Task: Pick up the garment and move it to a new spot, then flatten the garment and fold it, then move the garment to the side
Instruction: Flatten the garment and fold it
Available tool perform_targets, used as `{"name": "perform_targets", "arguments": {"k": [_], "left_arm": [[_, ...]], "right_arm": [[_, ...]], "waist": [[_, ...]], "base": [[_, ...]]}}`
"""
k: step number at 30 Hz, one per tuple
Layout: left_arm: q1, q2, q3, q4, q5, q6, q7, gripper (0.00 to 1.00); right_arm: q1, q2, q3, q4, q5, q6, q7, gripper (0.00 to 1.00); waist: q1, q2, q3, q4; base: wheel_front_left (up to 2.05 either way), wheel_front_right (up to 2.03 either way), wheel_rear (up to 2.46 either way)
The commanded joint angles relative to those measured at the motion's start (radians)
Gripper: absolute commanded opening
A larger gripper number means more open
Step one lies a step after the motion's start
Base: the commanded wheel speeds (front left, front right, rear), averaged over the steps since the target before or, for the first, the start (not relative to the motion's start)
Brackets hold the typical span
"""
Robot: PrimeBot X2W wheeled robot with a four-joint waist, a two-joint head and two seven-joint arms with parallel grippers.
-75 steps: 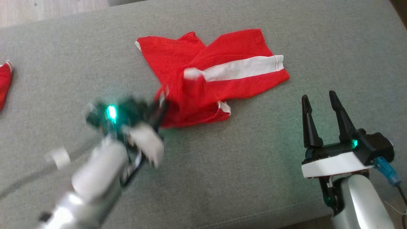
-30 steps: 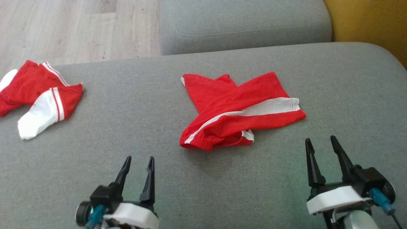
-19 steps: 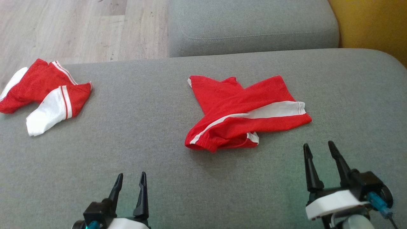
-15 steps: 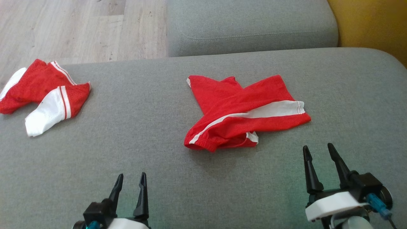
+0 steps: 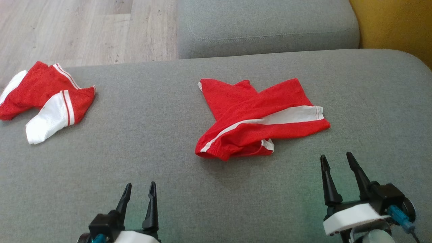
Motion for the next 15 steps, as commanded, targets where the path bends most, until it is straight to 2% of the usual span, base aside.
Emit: {"name": "perform_targets", "arguments": {"k": [1, 15], "left_arm": [[-0.032, -0.002, 0.046, -0.022, 0.013, -0.002, -0.010, 1.00], [-0.058, -0.023, 0.043, -0.026, 0.026, -0.013, -0.010, 1.00]], "right_arm": [[-0.034, -0.005, 0.021, -0.025, 0.007, 0.004, -0.011, 1.00], [-0.044, -0.005, 0.011, -0.027, 0.002, 0.004, -0.011, 1.00]], "waist": [[0.0000, 0.0000, 0.002, 0.000], [0.0000, 0.0000, 0.016, -0.008]], "base": [[0.00, 0.00, 0.00], [0.00, 0.00, 0.00]]}}
